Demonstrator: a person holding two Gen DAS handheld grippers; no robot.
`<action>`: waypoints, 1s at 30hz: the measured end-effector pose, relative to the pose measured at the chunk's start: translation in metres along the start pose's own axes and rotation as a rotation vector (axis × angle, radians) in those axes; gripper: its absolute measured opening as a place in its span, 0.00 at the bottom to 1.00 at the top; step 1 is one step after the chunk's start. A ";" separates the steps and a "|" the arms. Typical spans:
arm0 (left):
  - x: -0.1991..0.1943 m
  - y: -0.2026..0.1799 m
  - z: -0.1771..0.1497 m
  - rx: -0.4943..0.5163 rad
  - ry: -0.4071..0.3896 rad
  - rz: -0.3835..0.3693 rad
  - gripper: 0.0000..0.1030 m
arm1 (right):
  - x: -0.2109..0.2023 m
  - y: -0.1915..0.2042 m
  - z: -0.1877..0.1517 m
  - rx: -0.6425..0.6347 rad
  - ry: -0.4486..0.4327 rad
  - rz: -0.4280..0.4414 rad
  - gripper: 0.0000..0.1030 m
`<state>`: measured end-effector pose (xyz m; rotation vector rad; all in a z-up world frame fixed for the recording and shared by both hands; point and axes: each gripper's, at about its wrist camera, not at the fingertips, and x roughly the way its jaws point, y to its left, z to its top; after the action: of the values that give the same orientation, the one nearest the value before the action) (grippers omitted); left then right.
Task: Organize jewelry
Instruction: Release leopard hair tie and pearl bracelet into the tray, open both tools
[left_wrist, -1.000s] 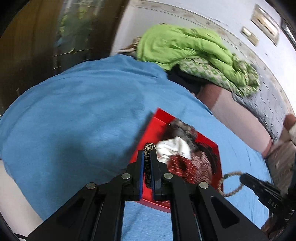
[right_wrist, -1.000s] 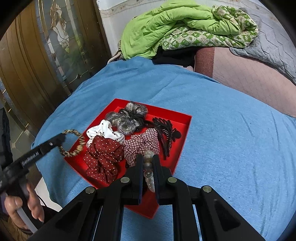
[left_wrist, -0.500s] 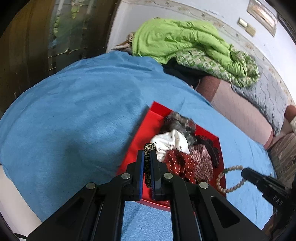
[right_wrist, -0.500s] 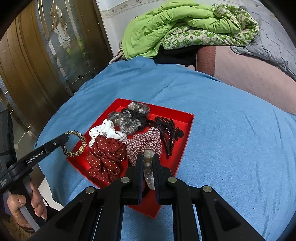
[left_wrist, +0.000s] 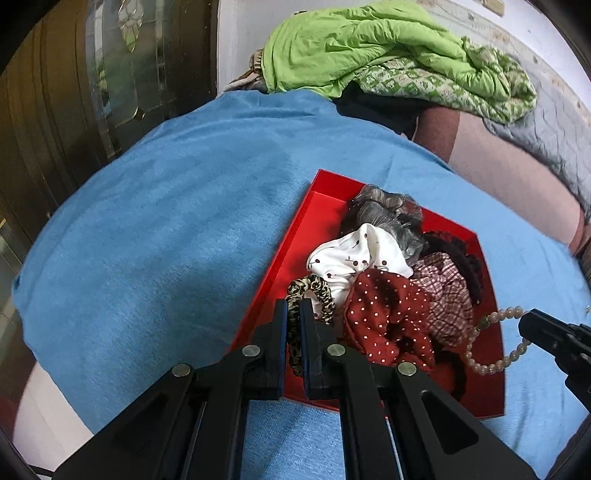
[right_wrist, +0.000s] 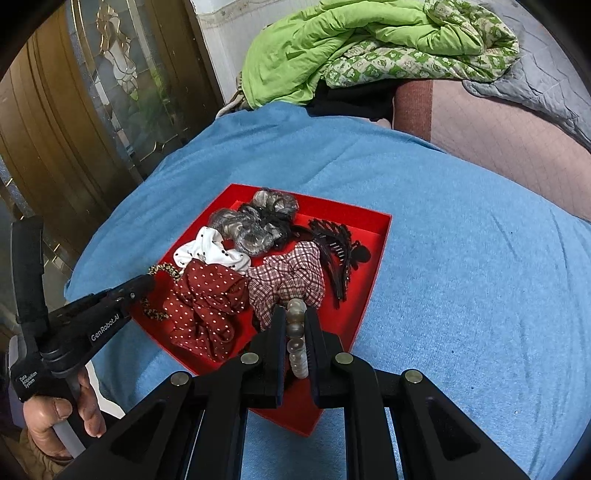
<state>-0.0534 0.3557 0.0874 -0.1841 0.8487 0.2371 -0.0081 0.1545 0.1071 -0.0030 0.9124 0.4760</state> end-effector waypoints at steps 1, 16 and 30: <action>0.001 -0.001 0.000 0.007 -0.001 0.008 0.06 | 0.002 -0.001 -0.001 0.001 0.005 -0.002 0.11; 0.014 -0.016 -0.001 0.063 0.020 0.048 0.06 | 0.036 -0.007 -0.011 -0.005 0.078 -0.032 0.11; 0.022 -0.024 -0.002 0.083 0.042 0.046 0.06 | 0.054 -0.012 -0.013 0.003 0.118 -0.045 0.12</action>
<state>-0.0338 0.3355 0.0712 -0.0922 0.9033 0.2413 0.0142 0.1626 0.0557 -0.0489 1.0269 0.4358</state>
